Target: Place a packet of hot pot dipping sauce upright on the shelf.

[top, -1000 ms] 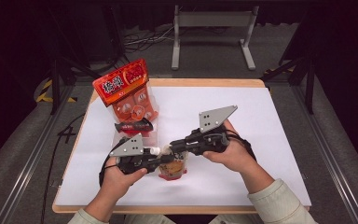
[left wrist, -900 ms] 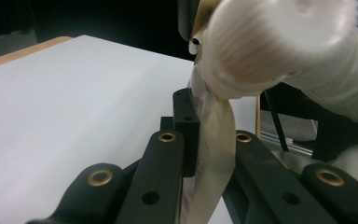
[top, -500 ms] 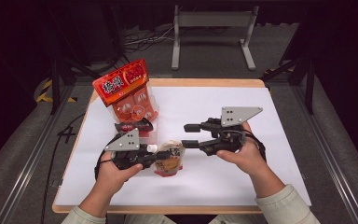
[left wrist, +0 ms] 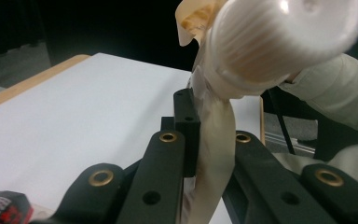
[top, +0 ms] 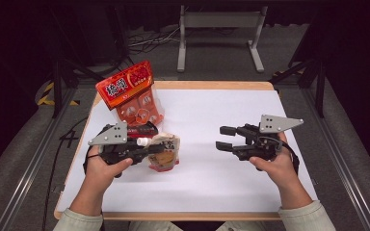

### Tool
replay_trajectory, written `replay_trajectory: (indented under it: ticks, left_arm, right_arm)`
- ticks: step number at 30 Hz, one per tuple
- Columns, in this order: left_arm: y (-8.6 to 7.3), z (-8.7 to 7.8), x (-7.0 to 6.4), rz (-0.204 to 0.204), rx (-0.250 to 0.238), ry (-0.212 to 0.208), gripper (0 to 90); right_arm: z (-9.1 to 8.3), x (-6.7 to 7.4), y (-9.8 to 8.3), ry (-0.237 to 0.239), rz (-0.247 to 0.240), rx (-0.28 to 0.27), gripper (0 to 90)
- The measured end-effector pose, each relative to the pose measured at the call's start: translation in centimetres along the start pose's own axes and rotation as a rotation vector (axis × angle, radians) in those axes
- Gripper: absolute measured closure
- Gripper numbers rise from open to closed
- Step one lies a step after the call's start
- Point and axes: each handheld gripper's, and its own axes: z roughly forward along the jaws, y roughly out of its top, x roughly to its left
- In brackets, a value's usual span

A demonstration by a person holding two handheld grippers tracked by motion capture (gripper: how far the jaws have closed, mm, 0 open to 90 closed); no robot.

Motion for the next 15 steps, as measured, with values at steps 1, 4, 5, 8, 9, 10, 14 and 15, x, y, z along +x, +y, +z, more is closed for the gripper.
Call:
replay_trajectory:
  ticks: [1,4,5,8,9,10,14,15]
  left_arm:
    - [0.0,0.0,0.0,0.000,0.000,0.000,88.4]
    - [0.4,-0.6,0.3,0.005,-0.005,0.038,88.3]
    - [0.4,-0.8,0.4,0.003,-0.004,0.045,88.4]
    - [0.4,-1.2,0.8,0.003,-0.008,0.056,88.4]
    - [0.3,-1.3,0.9,-0.006,-0.010,0.063,88.4]
    - [0.3,-1.5,1.1,-0.005,-0.010,0.069,88.4]
    - [0.2,-2.1,1.6,0.003,-0.013,0.095,88.4]
    - [0.1,-2.2,1.7,-0.002,-0.017,0.108,88.4]
  right_arm:
    - [-0.1,0.0,-0.1,-0.023,-0.004,0.012,45.0]
    - [-0.3,-0.2,-0.3,-0.099,-0.026,0.054,43.9]
    - [-0.4,-0.2,-0.4,-0.103,-0.023,0.056,43.8]
    - [-0.7,-0.4,-0.6,-0.123,-0.016,0.063,43.7]
    - [-1.0,-0.6,-0.7,-0.132,-0.012,0.066,43.8]
    - [-1.2,-0.8,-0.9,-0.138,-0.005,0.065,43.8]
    - [-2.0,-1.3,-1.3,-0.166,0.013,0.065,43.9]
    - [-2.2,-1.4,-1.4,-0.172,0.015,0.063,43.8]
